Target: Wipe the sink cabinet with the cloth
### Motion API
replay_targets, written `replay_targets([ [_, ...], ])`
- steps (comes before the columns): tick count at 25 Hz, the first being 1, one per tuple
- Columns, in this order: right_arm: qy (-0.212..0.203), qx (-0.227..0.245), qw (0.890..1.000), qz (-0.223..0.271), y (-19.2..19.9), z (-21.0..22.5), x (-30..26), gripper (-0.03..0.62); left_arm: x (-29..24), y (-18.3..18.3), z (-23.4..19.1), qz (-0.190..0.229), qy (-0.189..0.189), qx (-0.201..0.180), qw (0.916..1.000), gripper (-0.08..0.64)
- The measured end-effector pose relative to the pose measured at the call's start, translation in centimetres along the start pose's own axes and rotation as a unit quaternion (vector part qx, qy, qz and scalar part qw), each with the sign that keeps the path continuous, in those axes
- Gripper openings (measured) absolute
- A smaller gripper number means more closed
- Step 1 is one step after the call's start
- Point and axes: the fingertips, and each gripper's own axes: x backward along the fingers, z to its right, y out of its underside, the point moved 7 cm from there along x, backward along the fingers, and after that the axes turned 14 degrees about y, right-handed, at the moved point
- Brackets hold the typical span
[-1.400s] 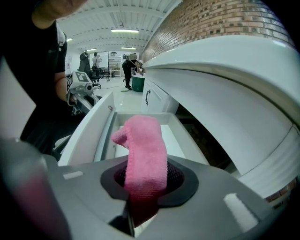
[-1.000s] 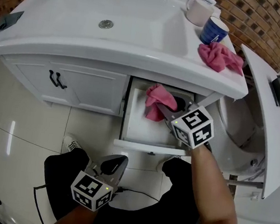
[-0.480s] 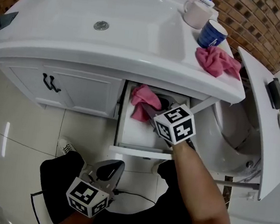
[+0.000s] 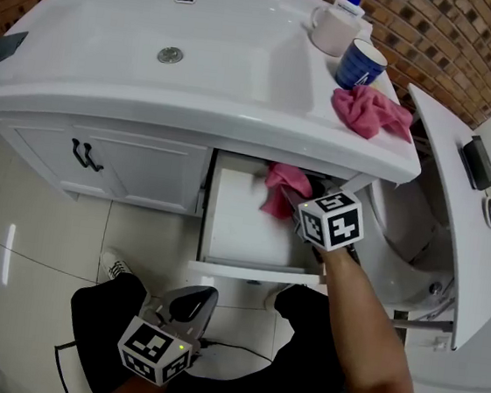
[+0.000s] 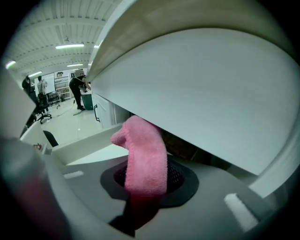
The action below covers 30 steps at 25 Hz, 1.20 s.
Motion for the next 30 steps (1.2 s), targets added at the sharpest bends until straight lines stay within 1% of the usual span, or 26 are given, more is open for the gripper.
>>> replay_targets([
  [4, 0.03, 0.003, 1.0, -0.009, 1.1, 2.8, 1.2, 0.095, -0.1, 0.1, 0.2, -0.006, 0.003, -0.005, 1.0, 0.005],
  [7, 0.043, -0.001, 0.999, -0.013, 1.8, 4.2, 1.9, 0.095, -0.1, 0.2, 0.4, -0.008, 0.004, -0.009, 0.9999, 0.005],
  [13, 0.049, -0.004, 0.999, -0.009, 2.1, 4.6, 2.0, 0.095, -0.3, 0.4, 0.5, -0.013, 0.001, -0.013, 0.9998, 0.005],
  [17, 0.043, -0.002, 0.999, 0.001, 1.8, 4.2, 2.4, 0.095, -0.3, 0.3, 0.9, -0.013, 0.003, -0.017, 0.9998, 0.005],
  [21, 0.036, 0.02, 0.999, 0.02, 0.7, 3.4, 4.5, 0.095, -0.2, 0.5, 1.4, -0.015, 0.005, -0.026, 0.9995, 0.005],
  [26, 0.039, 0.075, 0.996, 0.039, -0.3, 2.2, 8.6, 0.095, 0.1, 0.6, 2.2, -0.02, -0.002, -0.05, 0.9985, 0.005],
  [30, 0.044, 0.087, 0.993, 0.068, -1.1, 1.5, 12.8, 0.095, 0.7, 0.4, 2.8, -0.017, -0.014, -0.062, 0.9978, 0.005],
])
